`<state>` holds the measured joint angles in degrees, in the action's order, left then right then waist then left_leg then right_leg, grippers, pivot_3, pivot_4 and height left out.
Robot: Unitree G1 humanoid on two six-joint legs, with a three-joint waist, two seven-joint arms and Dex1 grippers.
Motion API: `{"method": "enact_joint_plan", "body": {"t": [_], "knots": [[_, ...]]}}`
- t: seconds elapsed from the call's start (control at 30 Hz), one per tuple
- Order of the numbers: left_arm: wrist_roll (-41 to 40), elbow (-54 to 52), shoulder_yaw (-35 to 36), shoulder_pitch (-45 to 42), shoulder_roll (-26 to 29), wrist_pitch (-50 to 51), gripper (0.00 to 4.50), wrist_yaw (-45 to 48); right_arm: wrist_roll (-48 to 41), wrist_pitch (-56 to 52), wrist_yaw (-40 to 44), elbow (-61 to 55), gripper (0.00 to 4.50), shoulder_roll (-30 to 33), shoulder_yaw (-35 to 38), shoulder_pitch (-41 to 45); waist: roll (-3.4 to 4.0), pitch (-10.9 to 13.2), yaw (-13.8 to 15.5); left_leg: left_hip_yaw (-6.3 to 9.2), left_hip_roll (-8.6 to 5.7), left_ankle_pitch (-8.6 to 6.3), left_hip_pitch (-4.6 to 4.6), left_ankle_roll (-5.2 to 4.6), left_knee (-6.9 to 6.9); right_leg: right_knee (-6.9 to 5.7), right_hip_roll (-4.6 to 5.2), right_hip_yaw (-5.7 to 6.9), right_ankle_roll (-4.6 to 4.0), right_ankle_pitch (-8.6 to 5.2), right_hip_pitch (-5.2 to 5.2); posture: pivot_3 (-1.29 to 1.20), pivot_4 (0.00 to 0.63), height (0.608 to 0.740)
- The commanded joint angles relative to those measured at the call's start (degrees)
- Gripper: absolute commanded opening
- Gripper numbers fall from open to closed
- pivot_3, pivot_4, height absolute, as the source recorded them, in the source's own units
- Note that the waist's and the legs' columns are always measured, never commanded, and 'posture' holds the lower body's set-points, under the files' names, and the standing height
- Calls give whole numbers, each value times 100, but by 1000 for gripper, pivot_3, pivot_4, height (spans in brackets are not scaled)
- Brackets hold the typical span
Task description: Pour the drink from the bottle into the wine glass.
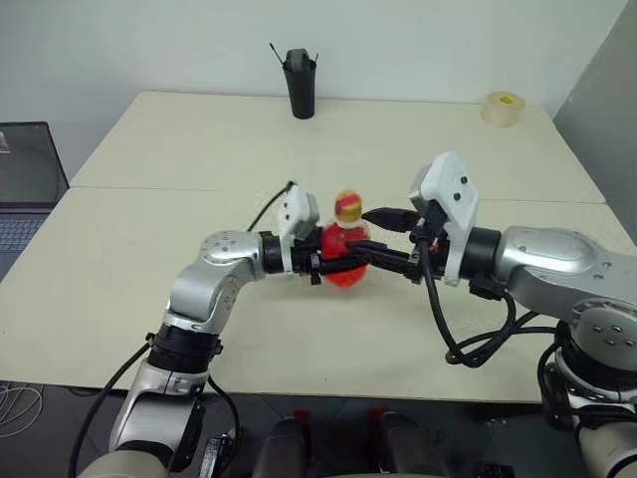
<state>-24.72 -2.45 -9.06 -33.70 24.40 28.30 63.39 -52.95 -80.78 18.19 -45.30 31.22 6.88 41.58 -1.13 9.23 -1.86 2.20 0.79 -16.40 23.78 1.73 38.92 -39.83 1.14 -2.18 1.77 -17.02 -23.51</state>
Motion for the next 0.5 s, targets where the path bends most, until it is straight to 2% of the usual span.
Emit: {"method": "enact_joint_plan", "body": {"t": [0.03,0.17,0.27,0.5], "knots": [[-146,-184,8,-88,55,-66,2209,198,-464,-50,28,-277,2528,188,434,50,0,0,-3,0,0,0,0,0,0,1,0,0,0,0,0,0,150,740],[31,75,-91,-152,-22,-290,2209,241,-1160,6,-91,-276,2528,333,758,60,0,0,-4,1,2,-2,-1,-5,0,1,-1,-1,-1,-1,0,0,150,740],[89,183,-142,-192,-105,-389,2208,237,-1251,86,-386,-260,2528,298,613,-10,0,0,-1,0,0,-3,-1,-6,0,1,0,-1,-1,-1,0,0,150,740],[271,445,-184,-317,-287,-820,2208,274,-1074,341,-1287,11,2528,-242,298,-17,0,0,-5,0,1,-2,0,-5,0,0,-1,-3,-1,-1,0,0,150,740]]}}
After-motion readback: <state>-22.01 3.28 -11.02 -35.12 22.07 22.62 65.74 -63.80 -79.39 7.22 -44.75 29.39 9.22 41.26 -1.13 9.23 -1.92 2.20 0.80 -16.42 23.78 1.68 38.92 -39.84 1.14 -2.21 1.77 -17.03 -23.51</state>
